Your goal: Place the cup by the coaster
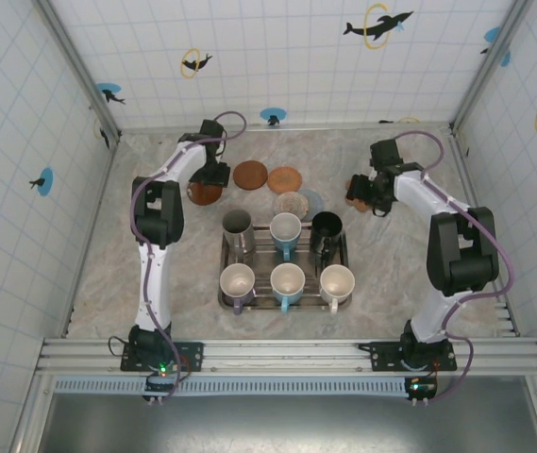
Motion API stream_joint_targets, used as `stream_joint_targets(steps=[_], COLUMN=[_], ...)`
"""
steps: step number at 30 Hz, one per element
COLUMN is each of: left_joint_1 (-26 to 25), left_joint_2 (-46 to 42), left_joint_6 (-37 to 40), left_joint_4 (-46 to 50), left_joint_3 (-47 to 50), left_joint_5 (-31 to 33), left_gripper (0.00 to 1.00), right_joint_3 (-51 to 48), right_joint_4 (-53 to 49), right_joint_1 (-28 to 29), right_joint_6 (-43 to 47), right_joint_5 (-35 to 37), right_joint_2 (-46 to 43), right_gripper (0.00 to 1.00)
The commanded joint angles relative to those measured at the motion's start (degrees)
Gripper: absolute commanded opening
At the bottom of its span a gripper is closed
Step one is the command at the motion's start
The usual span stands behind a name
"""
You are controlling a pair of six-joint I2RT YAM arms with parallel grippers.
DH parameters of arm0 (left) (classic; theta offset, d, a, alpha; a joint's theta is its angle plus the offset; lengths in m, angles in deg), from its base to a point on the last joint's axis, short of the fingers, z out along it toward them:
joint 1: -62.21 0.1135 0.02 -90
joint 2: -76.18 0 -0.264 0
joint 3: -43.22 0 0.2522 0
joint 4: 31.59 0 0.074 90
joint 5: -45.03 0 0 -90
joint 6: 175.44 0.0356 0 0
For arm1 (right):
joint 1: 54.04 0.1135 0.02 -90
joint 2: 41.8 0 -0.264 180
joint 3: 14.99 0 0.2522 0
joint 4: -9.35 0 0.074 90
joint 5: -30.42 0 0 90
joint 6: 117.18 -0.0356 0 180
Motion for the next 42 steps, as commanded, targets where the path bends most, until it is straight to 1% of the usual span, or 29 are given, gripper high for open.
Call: stream_joint_targets(steps=[1, 2, 6, 9, 12, 14, 16, 19, 22, 24, 27, 33, 37, 39, 42], left_joint_1=[0.4, 0.4, 0.0, -0.6, -1.0, -1.0, -1.2, -1.3, -1.3, -1.4, -1.4, -1.3, -1.3, -1.0, -0.2], left_joint_2=[-2.9, -5.4, -8.8, -11.0, -12.3, -12.3, -12.0, -11.1, -9.6, -8.7, -7.5, -4.3, -1.1, -0.1, 1.5], left_joint_6=[-1.0, -1.2, -2.1, -2.4, -3.0, -3.7, -4.3, -5.2, -6.1, -9.2, -10.8, -12.0, -12.4, -12.6, -13.5], left_joint_4=[1.0, 0.7, -0.9, -3.6, -7.8, -10.2, -12.7, -16.5, -19.7, -22.1, -25.7, -30.2, -32.6, -33.6, -35.1], left_joint_3=[-0.6, -0.5, 0.0, 1.3, 2.7, 3.2, 3.5, 3.9, 3.7, 3.9, 4.3, 3.6, 3.5, 3.3, 3.1], left_joint_5=[-2.6, -2.9, -5.3, -7.5, -11.0, -13.5, -14.1, -15.3, -16.8, -16.1, -18.5, -22.9, -23.9, -24.7, -25.9], left_gripper=[0.79, 0.79, 0.78, 0.78, 0.78, 0.77, 0.76, 0.76, 0.76, 0.76, 0.77, 0.77, 0.77, 0.76, 0.76], right_joint_3=[4.2, 5.1, 9.9, 15.3, 22.3, 27.6, 33.4, 42.9, 51.9, 56.9, 61.7, 62.0, 63.0, 65.4, 69.4], right_joint_4=[-0.7, -0.9, -1.5, -2.5, -4.3, -5.8, -7.9, -10.7, -11.5, -10.8, -6.4, 12.4, 26.3, 28.8, 29.8], right_joint_1=[0.4, 0.5, 1.3, 2.8, 4.6, 5.8, 7.2, 9.3, 10.4, 10.7, 11.0, 11.7, 12.0, 12.3, 12.8], right_joint_6=[0.7, 0.8, 1.2, 1.8, 2.8, 3.4, 4.2, 5.1, 4.0, 2.0, -3.1, -17.5, -28.1, -31.3, -33.4], right_joint_5=[-0.6, -0.9, -2.4, -3.7, -5.4, -5.9, -8.3, -9.3, -12.5, -14.9, -19.3, -26.3, -29.5, -29.8, -29.3], right_joint_2=[0.7, 1.0, 3.5, 6.7, 11.2, 14.9, 18.9, 25.7, 33.2, 37.5, 42.9, 49.2, 53.8, 56.2, 59.5], right_gripper=[0.79, 0.79, 0.77, 0.73, 0.66, 0.62, 0.58, 0.51, 0.42, 0.40, 0.37, 0.34, 0.33, 0.33, 0.32])
